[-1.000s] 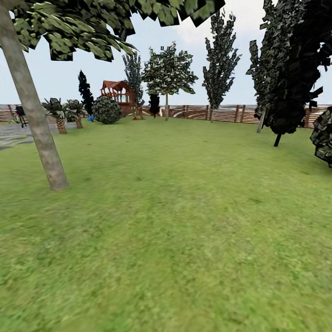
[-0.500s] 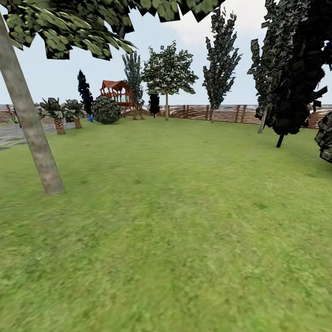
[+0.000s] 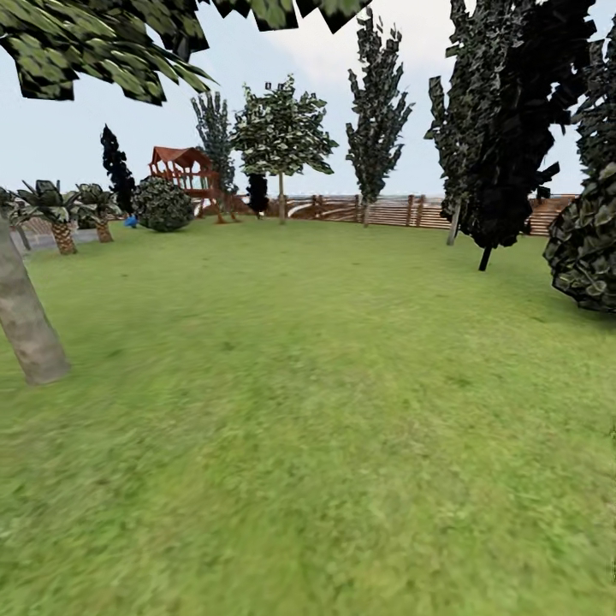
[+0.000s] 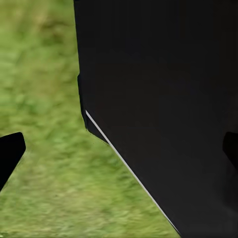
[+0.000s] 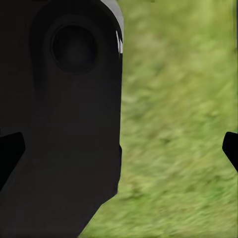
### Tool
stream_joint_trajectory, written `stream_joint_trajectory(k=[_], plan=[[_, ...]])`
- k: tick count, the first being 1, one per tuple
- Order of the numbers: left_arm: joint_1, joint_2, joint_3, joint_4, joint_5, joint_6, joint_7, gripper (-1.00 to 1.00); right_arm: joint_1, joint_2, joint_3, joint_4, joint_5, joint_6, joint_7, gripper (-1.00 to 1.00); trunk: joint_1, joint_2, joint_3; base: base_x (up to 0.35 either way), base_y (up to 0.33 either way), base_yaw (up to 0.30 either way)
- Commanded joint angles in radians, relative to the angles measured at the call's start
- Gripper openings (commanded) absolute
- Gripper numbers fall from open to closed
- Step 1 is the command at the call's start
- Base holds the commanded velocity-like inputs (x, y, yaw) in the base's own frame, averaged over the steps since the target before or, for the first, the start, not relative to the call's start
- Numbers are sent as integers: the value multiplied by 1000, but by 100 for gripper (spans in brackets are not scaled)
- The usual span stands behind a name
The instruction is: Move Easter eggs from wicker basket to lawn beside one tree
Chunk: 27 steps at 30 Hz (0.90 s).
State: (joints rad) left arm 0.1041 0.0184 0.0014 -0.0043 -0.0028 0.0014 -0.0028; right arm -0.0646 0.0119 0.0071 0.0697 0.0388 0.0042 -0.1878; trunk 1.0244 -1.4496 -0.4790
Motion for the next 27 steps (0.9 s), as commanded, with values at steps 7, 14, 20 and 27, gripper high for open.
stream_joint_trajectory(k=[7, 14, 20, 27], plan=[[0, 0, 0, -1, 0, 0, 0, 100, -1, 0, 1, 2, 4, 0, -4, 100, 1, 0, -1, 335, 0, -72], [0, 0, 0, -1, 0, 0, 0, 100, -1, 0, 1, 2, 4, 2, -4, 100, 1, 0, -1, 335, 0, -2], [0, 0, 0, -1, 0, 0, 0, 100, -1, 1, 1, 2, 5, 2, -4, 100, 1, 0, -1, 335, 0, -116], [0, 0, 0, -1, 0, 0, 0, 100, -1, 0, 1, 2, 5, 2, -4, 100, 1, 0, -1, 335, 0, -284]])
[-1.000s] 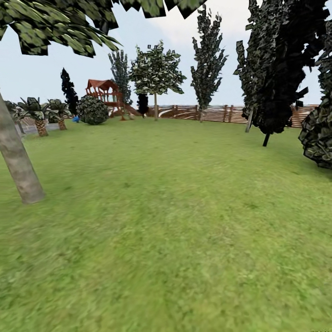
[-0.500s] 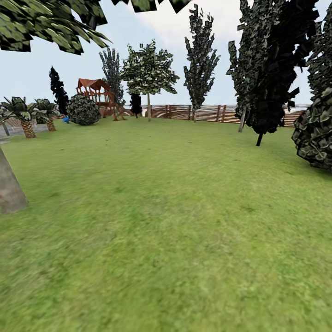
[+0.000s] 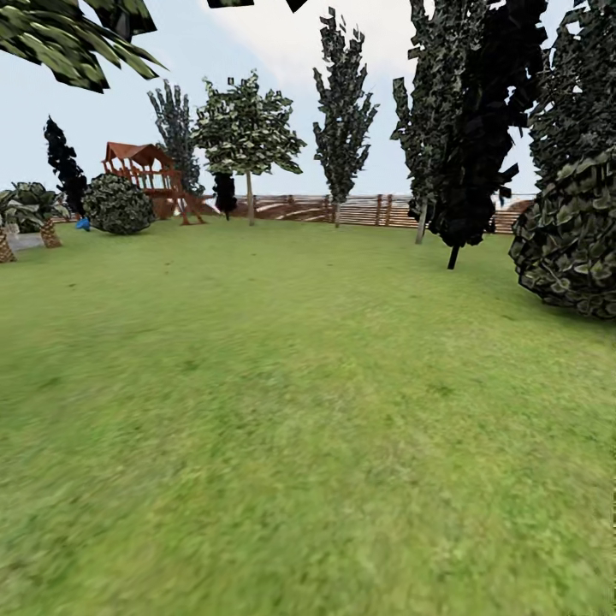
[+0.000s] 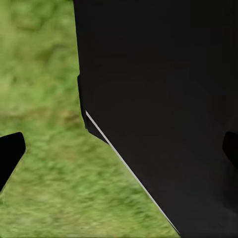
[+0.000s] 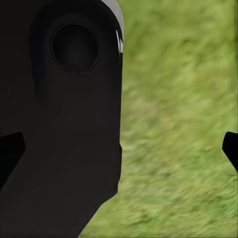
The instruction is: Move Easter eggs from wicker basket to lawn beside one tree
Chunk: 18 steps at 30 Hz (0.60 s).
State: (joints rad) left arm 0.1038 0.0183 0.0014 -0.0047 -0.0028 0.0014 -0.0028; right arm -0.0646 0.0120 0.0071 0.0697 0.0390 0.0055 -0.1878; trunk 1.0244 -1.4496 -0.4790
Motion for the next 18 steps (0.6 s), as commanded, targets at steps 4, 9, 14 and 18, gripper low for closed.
stream_joint_trajectory(k=[4, 9, 14, 18], plan=[[0, 0, 0, 0, 0, 0, 0, 100, -1, 0, 1, 2, 4, 1, -4, 100, 1, 0, -1, 336, 0, -76], [0, 0, 0, -1, 0, 0, 0, 100, -1, 0, 1, 2, 4, 1, -4, 100, 1, 0, -1, 335, 0, -8], [0, 0, 0, 0, 0, 0, 0, 100, -1, 0, 1, 2, 4, 1, -4, 100, 1, 0, -1, 335, 0, -1], [0, 0, 0, 0, 0, 0, 0, 100, -1, 0, 1, 2, 4, 1, -4, 100, 1, 0, -1, 335, 0, 0]])
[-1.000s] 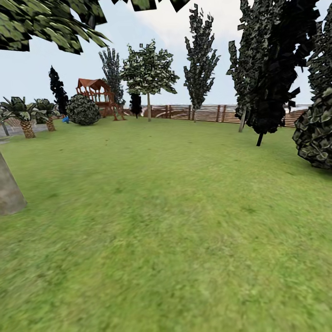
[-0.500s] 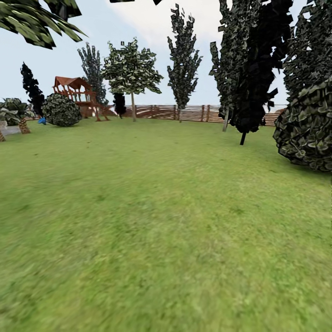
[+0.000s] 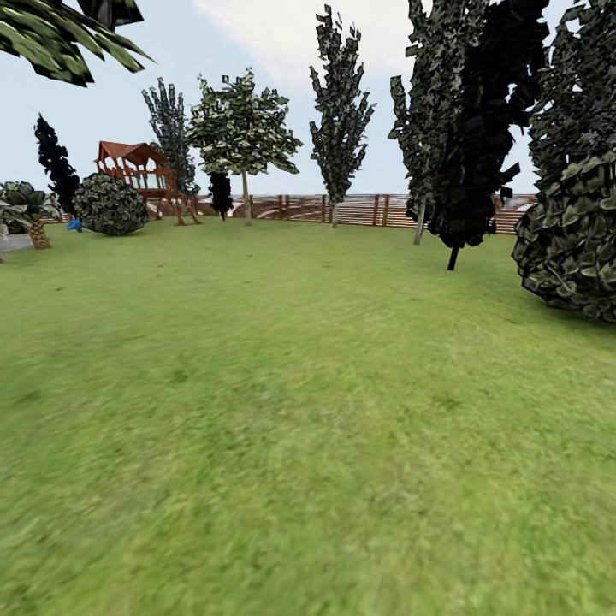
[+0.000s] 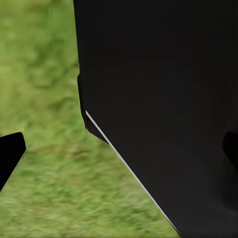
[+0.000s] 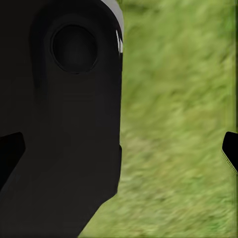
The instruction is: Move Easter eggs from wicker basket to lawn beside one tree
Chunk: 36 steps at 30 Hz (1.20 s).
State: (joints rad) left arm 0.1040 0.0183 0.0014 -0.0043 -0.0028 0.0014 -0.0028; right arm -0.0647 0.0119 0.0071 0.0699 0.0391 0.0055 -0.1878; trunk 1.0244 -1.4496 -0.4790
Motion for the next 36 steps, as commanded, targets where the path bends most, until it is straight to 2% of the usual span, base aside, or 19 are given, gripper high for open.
stream_joint_trajectory(k=[1, 36], plan=[[0, 0, 0, 0, 0, 0, 0, 100, -1, 0, 1, 2, 4, 1, -4, 100, 1, 0, -1, 335, 0, 0], [0, 0, 0, 0, 0, 0, 0, 100, -1, 0, 1, 2, 4, -1, -4, 100, 1, 0, -1, 335, 0, -1]])
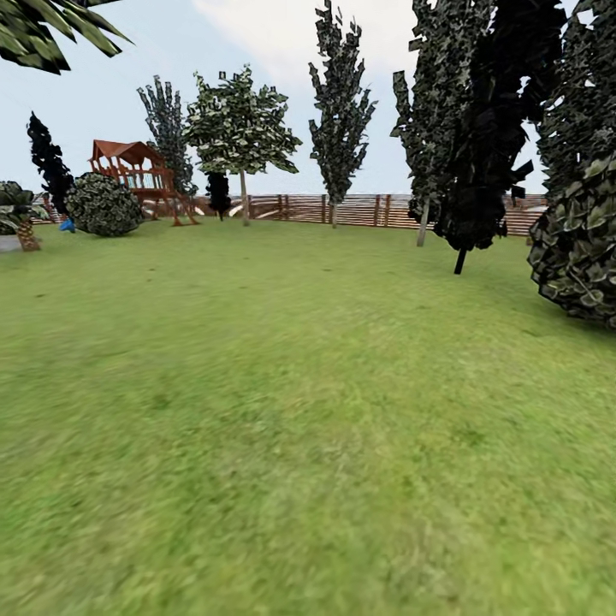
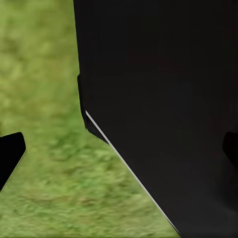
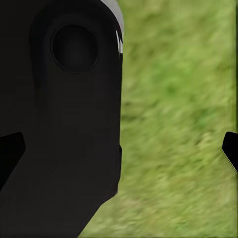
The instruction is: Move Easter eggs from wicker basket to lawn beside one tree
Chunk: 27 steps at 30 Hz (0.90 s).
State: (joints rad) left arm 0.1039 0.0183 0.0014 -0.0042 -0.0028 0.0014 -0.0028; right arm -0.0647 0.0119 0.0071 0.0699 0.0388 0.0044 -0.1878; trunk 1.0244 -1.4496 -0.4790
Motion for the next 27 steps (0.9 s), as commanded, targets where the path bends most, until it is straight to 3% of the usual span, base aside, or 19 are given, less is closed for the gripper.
stream_joint_trajectory(k=[1, 9, 27], plan=[[0, 0, 0, 0, 0, 0, 0, 100, -1, 0, 1, 2, 4, 1, -4, 100, 1, 0, -1, 335, 0, -129], [0, 0, 0, 0, 0, 0, 0, 100, -1, 0, 1, 2, 4, 1, -4, 100, 1, 0, -2, 335, 0, -220], [0, 0, 0, 0, 0, 0, 0, 100, -1, 0, 1, 2, 4, 2, -4, 100, 1, 0, -2, 335, 0, -8]])
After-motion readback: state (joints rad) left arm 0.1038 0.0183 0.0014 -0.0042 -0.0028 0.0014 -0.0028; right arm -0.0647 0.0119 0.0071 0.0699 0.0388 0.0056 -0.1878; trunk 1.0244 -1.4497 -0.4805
